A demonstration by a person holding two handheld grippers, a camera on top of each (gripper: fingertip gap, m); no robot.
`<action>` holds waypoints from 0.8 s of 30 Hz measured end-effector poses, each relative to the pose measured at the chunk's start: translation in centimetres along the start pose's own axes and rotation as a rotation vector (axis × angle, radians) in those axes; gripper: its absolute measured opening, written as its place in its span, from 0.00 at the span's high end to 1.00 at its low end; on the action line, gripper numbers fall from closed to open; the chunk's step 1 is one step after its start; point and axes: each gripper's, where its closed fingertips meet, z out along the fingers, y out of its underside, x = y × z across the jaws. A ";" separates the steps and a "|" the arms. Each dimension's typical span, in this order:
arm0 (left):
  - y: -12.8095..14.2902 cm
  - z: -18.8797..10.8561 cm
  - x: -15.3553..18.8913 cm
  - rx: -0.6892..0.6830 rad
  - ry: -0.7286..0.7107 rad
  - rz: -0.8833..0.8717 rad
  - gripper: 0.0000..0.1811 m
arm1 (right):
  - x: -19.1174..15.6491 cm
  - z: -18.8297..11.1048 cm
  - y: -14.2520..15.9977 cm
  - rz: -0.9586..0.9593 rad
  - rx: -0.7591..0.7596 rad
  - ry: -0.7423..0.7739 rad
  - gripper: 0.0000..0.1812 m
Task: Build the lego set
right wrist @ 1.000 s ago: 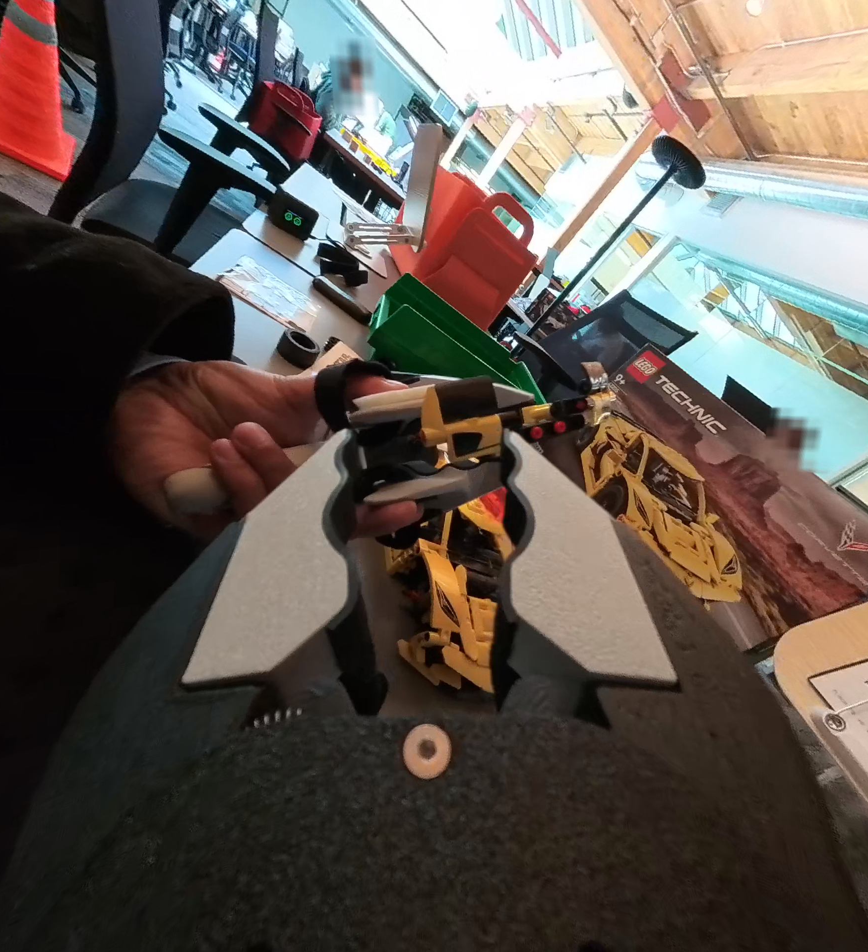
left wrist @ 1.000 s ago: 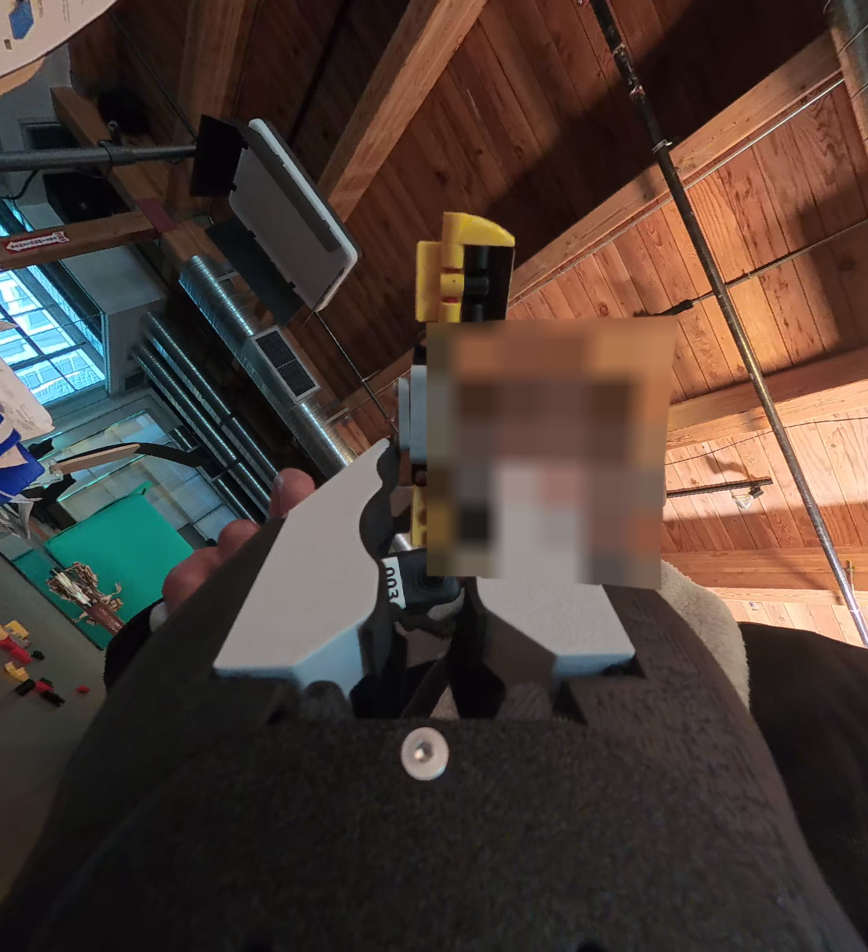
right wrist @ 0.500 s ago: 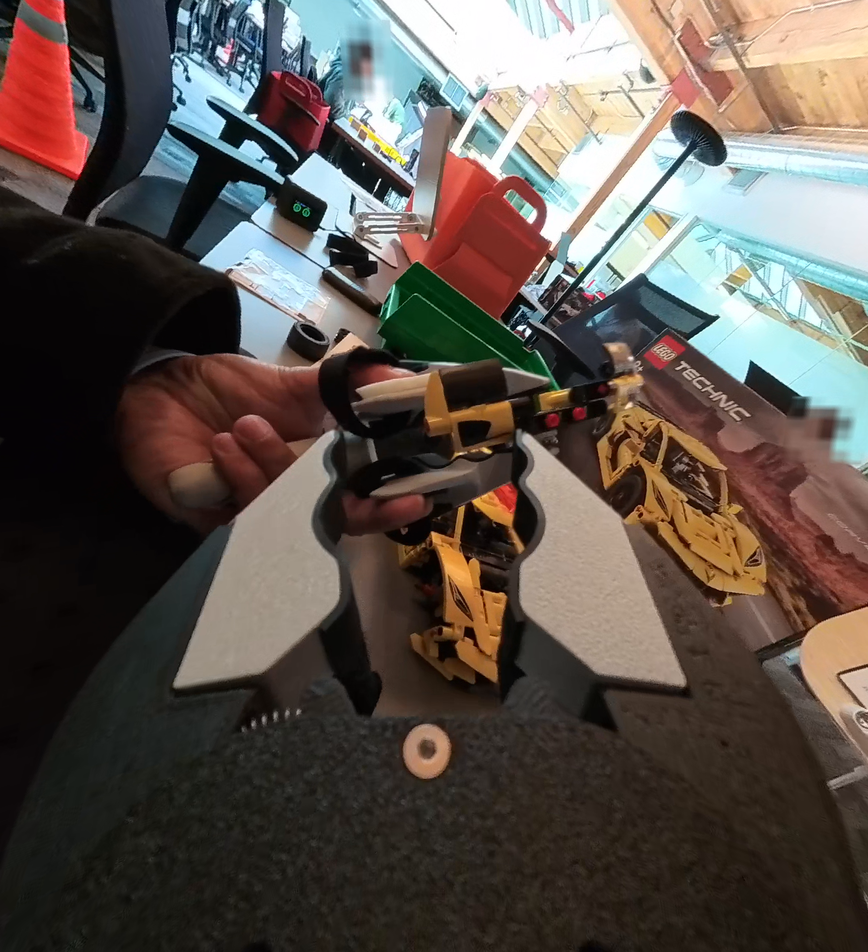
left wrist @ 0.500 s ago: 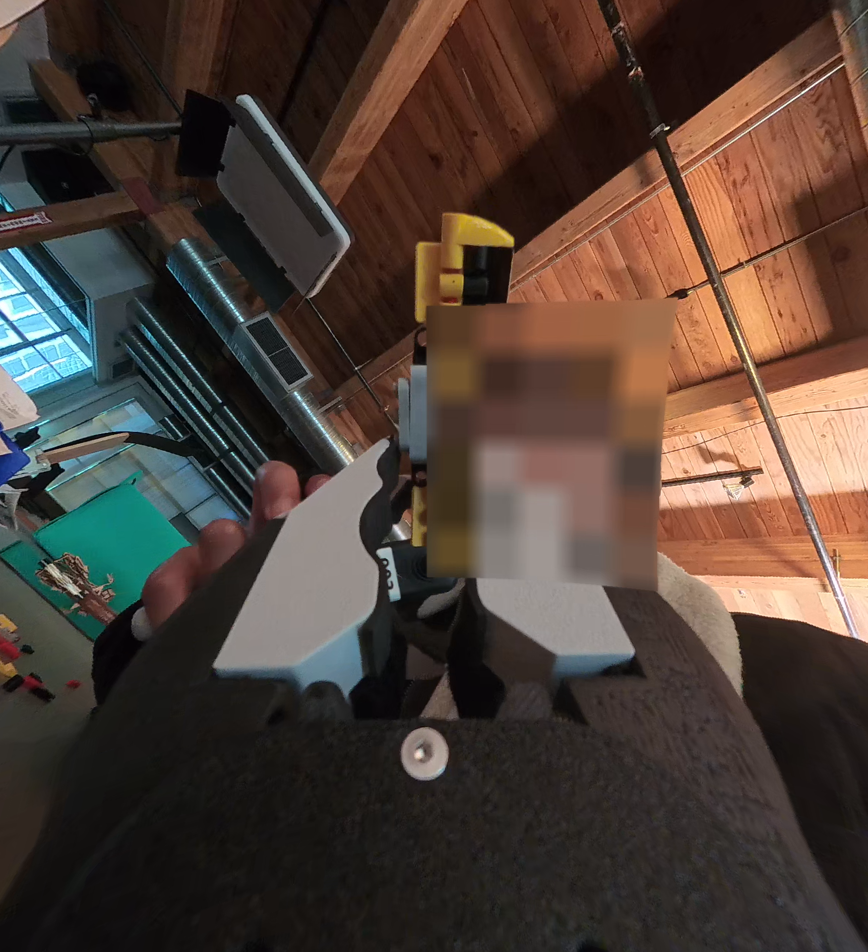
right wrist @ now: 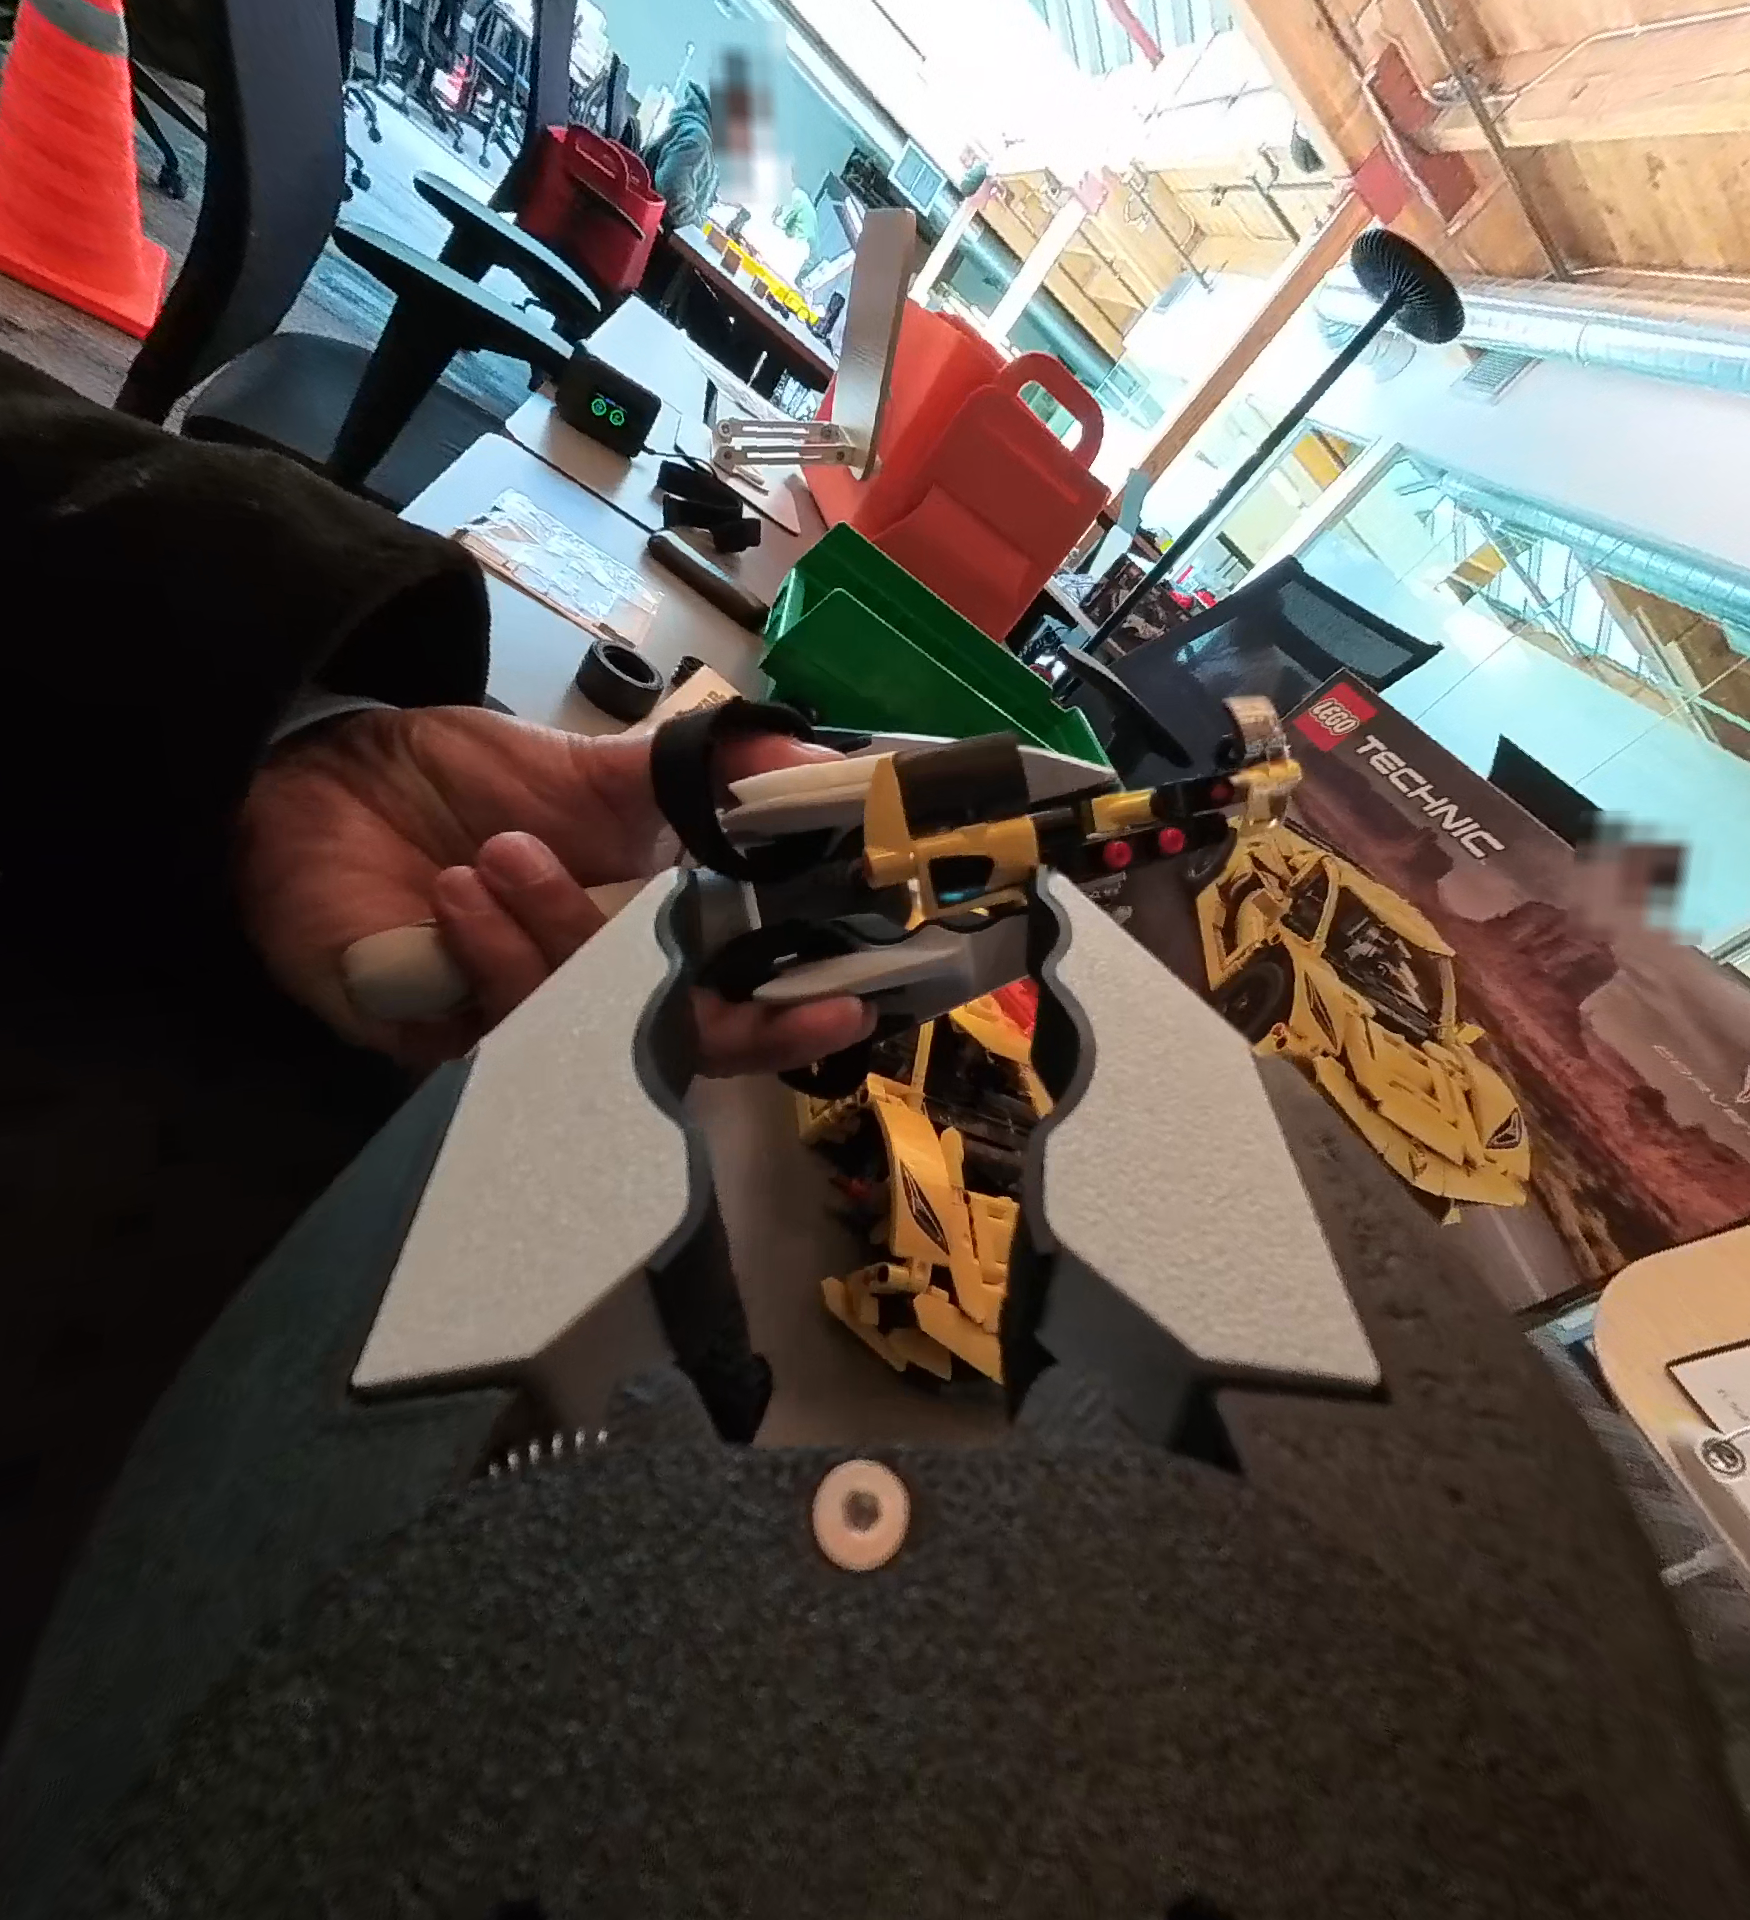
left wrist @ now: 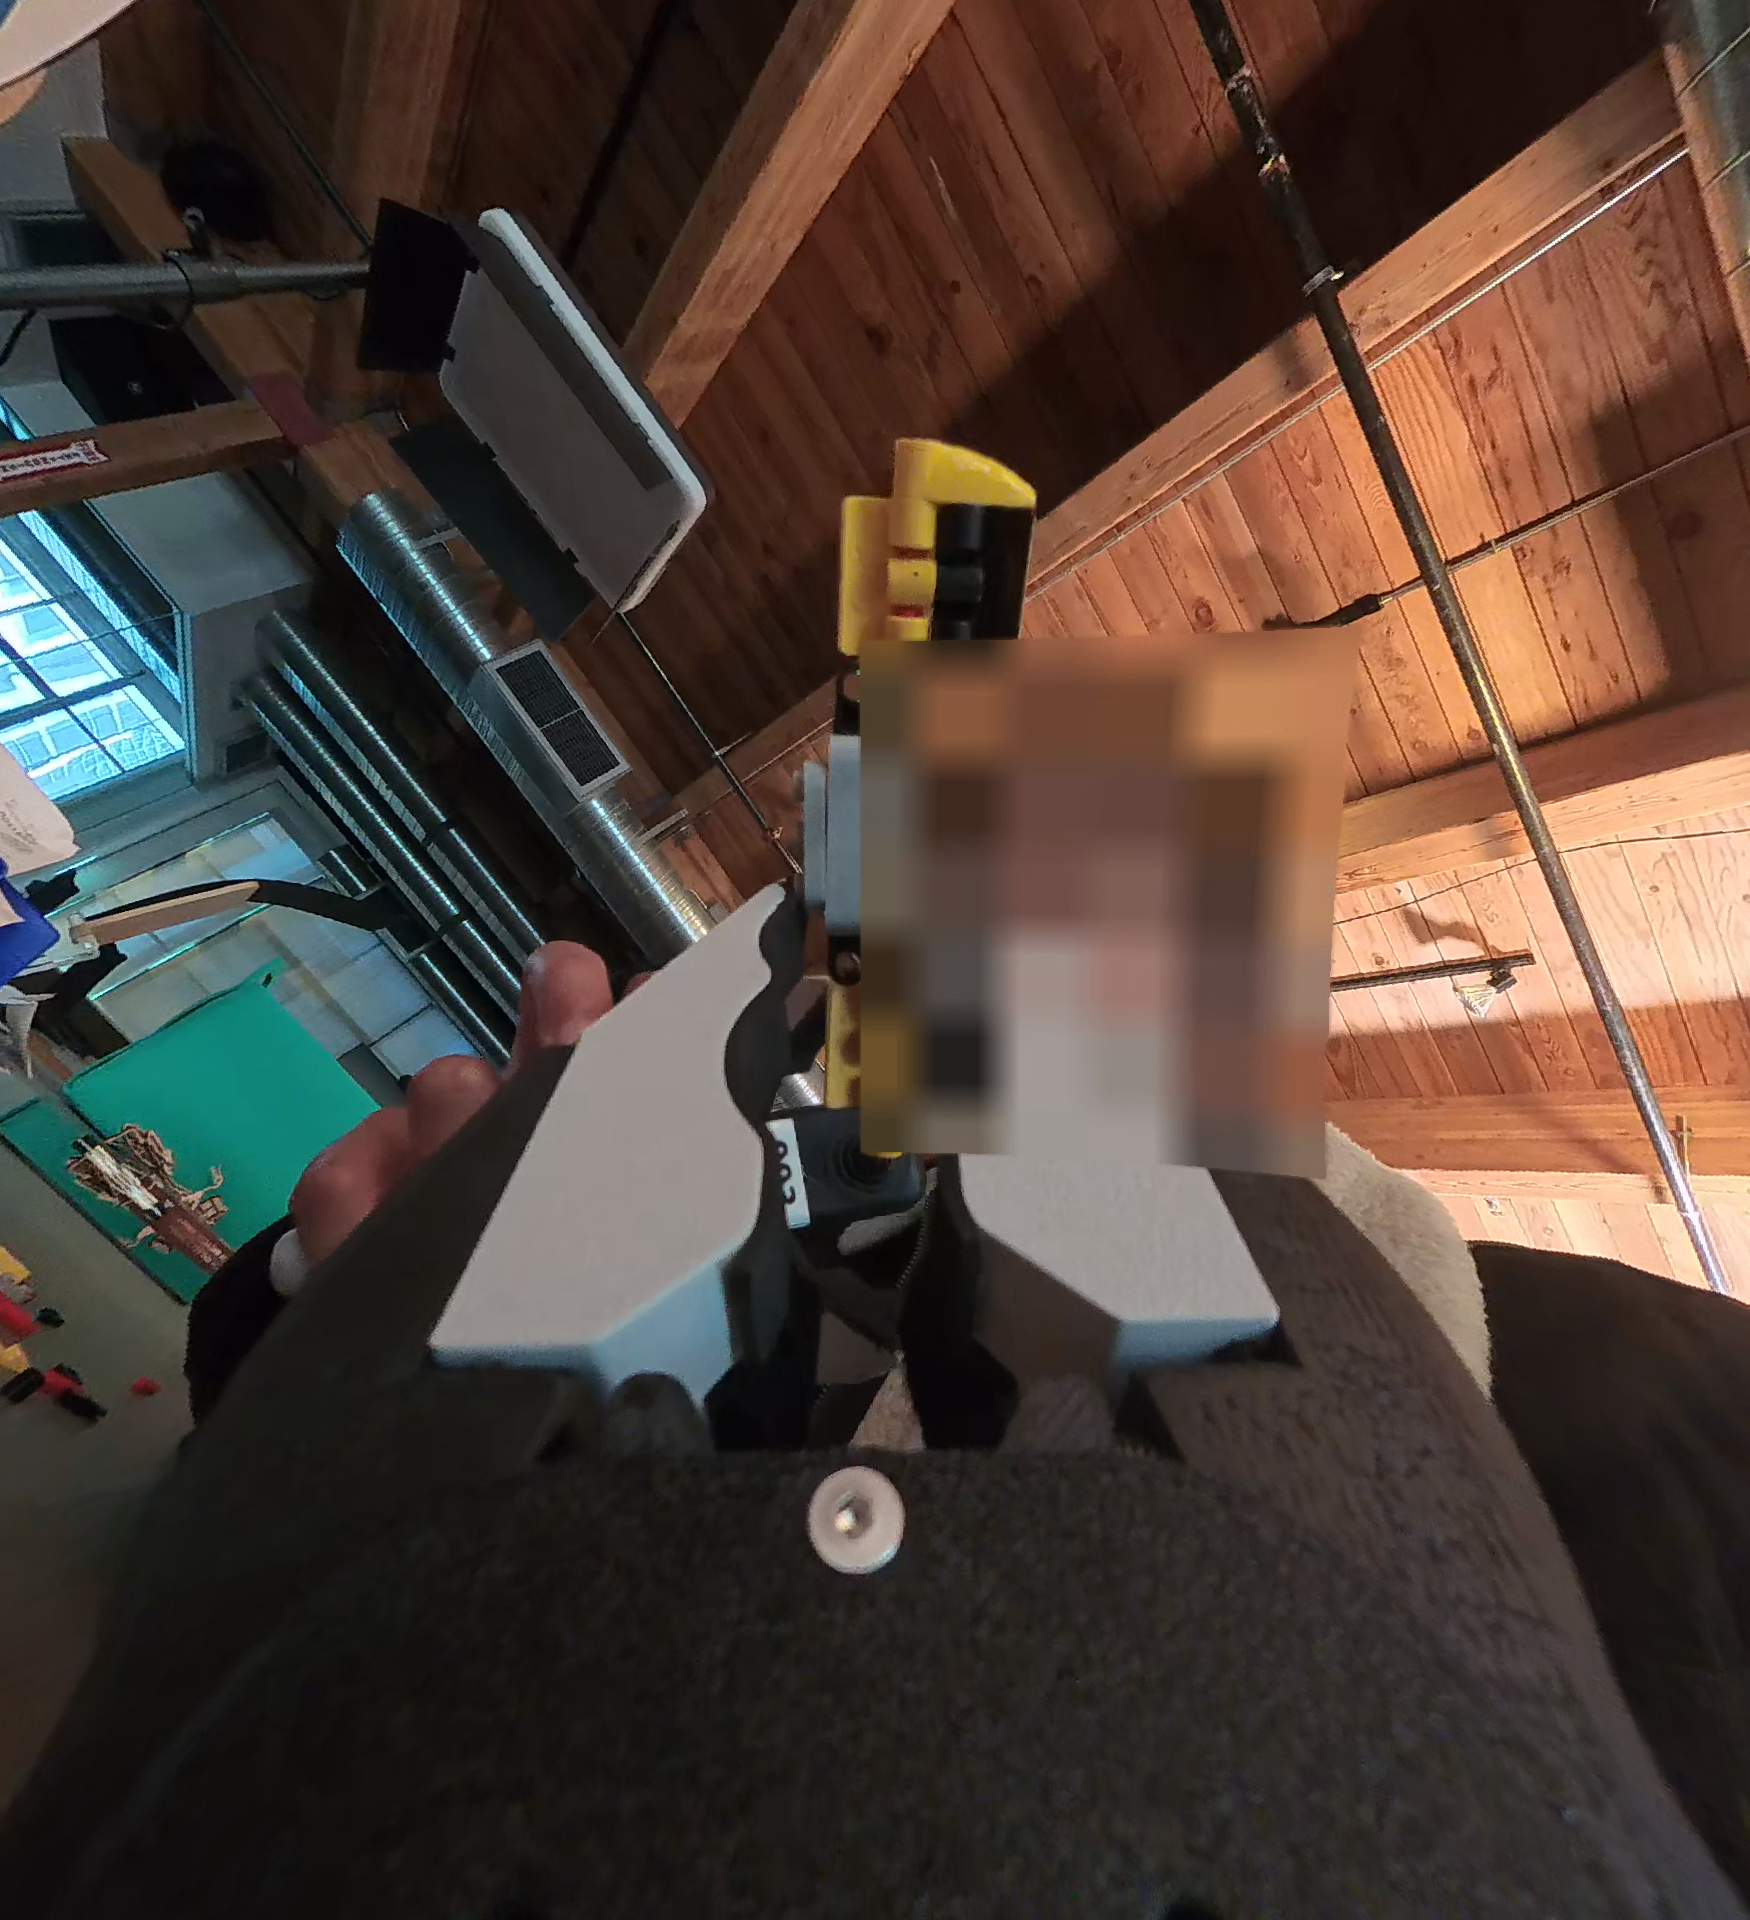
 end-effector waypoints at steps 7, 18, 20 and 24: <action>0.1 0.2 0.5 -0.009 0.027 0.006 0.89 | 0.1 0.1 0.4 0.022 -0.017 -0.004 0.66; -0.1 0.0 0.5 0.003 0.025 0.007 0.89 | -0.5 0.0 -0.2 0.012 0.002 -0.026 0.66; -0.1 0.0 0.5 0.002 0.021 0.011 0.89 | -0.5 0.0 -0.1 0.016 0.004 -0.030 0.67; -0.3 -0.1 0.5 0.012 0.018 0.013 0.89 | -0.8 0.0 -0.1 0.012 -0.002 -0.044 0.70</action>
